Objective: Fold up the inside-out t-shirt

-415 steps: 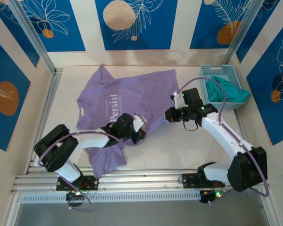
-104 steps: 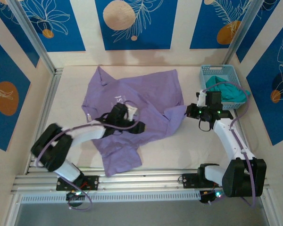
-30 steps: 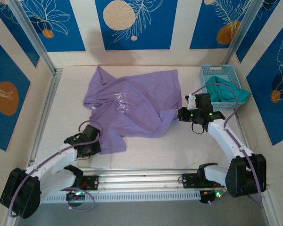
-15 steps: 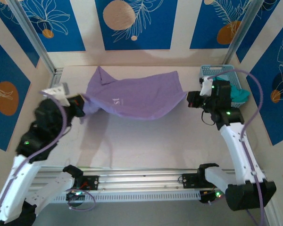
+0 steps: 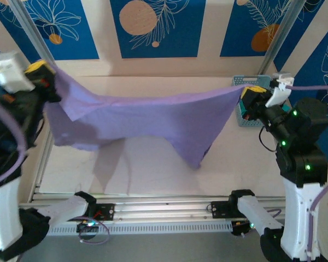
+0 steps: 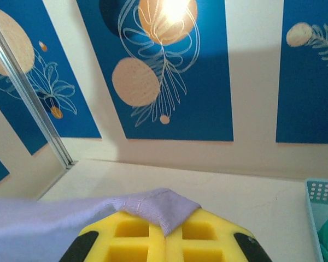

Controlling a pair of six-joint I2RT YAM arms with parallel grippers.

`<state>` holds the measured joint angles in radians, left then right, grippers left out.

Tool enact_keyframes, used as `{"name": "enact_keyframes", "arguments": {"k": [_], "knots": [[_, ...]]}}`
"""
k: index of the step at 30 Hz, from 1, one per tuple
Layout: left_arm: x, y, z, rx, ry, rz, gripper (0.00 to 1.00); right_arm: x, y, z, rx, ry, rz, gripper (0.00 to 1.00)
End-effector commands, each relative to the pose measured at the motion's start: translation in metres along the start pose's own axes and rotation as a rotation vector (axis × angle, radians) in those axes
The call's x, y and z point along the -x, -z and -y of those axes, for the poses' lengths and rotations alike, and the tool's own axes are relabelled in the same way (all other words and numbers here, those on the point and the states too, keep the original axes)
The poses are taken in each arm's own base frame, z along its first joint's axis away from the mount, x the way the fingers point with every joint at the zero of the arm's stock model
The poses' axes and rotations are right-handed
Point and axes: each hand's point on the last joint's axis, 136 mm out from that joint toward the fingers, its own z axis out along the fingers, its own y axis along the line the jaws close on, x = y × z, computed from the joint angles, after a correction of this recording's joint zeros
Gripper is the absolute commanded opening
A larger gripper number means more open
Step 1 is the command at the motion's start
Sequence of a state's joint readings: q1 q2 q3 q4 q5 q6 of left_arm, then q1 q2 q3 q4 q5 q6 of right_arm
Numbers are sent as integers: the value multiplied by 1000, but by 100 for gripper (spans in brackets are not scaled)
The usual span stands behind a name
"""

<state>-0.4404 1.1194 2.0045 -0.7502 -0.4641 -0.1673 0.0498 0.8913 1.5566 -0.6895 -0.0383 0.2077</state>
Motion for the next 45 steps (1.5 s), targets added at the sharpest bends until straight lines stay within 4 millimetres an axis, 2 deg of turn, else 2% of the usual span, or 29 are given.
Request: {"name": "enact_keyframes", "arguments": {"k": [1,3,6,8,11,13,16,19,26,30,32,34,37,40,43,45], "knots": [[-35,-59,2,62,-93,-116,0,-15,-54,19,-3,-3,-75,0],[-44,-90,-1,87,-95,-139,0,-21,-80,27,-1,-7,-97,0],[-51,-123,-5,97,-95,-168,0,-26,-108,37,-6,-2,-124,0],[-49,-132,-4,89,-93,-171,0,-25,-117,41,-8,5,-137,0],[-33,-123,0,63,-84,-126,0,-14,-113,37,0,25,-124,0],[-20,-108,0,46,-68,-94,0,-3,-102,31,6,39,-100,0],[0,-72,1,1,-22,-38,0,12,-76,21,4,61,-52,0],[20,-28,2,-59,29,32,0,24,-42,8,11,70,4,0],[63,80,11,-260,130,193,0,49,56,-27,31,98,169,0],[94,137,8,-326,162,327,0,64,109,-47,49,128,260,0],[107,154,5,-331,161,380,0,71,126,-54,54,142,293,0],[116,161,2,-319,154,412,0,78,137,-58,55,152,317,0],[126,156,-1,-282,128,438,0,87,144,-61,56,167,348,0],[127,123,-6,-193,86,426,0,93,133,-57,41,181,349,0],[116,69,-6,-108,23,365,0,95,106,-46,15,195,319,0],[99,22,-1,-68,-28,302,0,91,76,-33,-5,198,279,0]]}}
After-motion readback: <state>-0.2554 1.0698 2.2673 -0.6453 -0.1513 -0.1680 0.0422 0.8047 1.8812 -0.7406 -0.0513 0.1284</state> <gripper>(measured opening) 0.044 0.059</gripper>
